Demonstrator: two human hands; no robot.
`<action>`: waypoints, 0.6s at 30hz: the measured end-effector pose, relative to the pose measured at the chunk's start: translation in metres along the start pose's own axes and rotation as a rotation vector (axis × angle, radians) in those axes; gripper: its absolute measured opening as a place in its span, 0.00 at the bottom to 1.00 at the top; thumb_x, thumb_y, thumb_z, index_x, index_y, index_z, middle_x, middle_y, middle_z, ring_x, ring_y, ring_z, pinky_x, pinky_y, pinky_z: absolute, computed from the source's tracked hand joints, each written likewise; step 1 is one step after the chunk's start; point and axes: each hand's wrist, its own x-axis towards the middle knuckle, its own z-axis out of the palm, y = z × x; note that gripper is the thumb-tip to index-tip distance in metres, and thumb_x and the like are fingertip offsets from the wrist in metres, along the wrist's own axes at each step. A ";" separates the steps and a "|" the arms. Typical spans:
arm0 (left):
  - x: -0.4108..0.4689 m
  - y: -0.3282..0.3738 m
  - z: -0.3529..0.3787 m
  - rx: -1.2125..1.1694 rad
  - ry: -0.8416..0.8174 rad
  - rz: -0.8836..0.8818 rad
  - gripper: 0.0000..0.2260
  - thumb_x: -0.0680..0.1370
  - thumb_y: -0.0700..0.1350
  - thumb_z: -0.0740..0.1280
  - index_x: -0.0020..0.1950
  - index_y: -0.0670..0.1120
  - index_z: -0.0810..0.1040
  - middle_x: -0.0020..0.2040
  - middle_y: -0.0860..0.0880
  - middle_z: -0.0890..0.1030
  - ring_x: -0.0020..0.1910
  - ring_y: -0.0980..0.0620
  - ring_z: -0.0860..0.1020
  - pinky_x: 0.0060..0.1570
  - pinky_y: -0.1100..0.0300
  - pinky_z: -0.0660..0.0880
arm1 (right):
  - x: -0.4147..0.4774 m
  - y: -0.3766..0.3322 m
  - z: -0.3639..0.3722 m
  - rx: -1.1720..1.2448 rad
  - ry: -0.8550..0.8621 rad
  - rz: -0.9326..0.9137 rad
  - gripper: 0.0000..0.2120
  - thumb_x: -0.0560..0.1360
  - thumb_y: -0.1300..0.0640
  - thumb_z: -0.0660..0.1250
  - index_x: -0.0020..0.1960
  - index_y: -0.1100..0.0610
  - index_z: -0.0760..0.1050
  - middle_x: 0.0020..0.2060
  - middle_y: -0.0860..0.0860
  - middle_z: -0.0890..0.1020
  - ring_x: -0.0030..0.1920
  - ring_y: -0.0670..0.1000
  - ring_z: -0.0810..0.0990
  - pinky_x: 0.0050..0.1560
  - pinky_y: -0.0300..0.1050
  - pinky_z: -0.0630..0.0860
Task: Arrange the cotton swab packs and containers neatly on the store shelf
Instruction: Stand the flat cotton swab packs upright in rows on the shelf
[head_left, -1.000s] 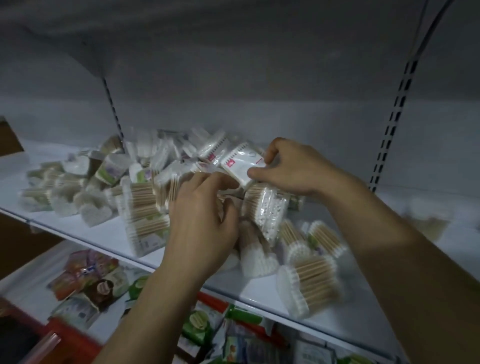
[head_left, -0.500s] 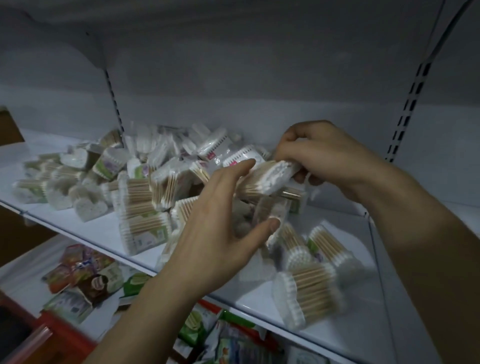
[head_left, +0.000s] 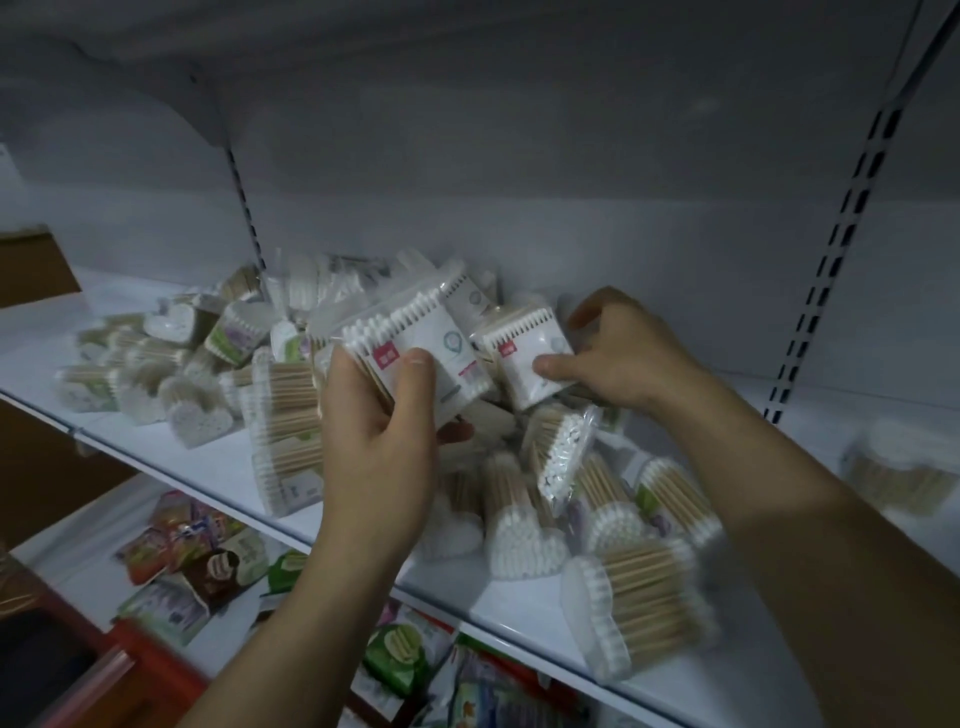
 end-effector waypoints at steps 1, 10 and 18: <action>0.000 -0.001 0.000 -0.009 0.009 -0.033 0.07 0.84 0.46 0.65 0.50 0.44 0.72 0.50 0.34 0.77 0.43 0.37 0.82 0.36 0.50 0.84 | 0.001 0.000 -0.005 0.043 0.025 -0.022 0.22 0.68 0.48 0.80 0.57 0.52 0.76 0.50 0.48 0.81 0.50 0.51 0.80 0.47 0.43 0.74; -0.001 0.007 0.005 -0.198 -0.045 -0.193 0.13 0.85 0.51 0.62 0.58 0.42 0.70 0.58 0.40 0.80 0.54 0.45 0.84 0.46 0.49 0.84 | -0.041 -0.037 -0.036 0.526 -0.090 -0.323 0.08 0.72 0.56 0.78 0.48 0.53 0.80 0.41 0.51 0.85 0.39 0.47 0.84 0.37 0.41 0.80; -0.001 0.017 0.005 -0.308 -0.168 -0.211 0.25 0.80 0.53 0.70 0.69 0.39 0.72 0.59 0.39 0.84 0.55 0.40 0.85 0.43 0.46 0.83 | -0.049 -0.024 -0.033 0.346 -0.055 -0.288 0.16 0.64 0.49 0.83 0.46 0.54 0.82 0.39 0.52 0.86 0.42 0.53 0.87 0.49 0.60 0.83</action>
